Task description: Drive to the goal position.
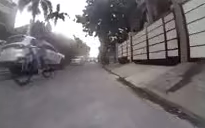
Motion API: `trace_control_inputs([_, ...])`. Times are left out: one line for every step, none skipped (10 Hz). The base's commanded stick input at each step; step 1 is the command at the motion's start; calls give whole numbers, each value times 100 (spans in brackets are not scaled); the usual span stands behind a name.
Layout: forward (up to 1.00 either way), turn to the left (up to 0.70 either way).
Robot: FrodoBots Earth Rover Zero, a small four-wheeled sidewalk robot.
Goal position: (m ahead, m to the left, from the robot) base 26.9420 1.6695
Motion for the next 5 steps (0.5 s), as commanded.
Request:
trace_control_inputs([100, 0])
trace_control_inputs([100, 0])
trace_control_inputs([100, 0])
trace_control_inputs([100, 0])
trace_control_inputs([100, 0])
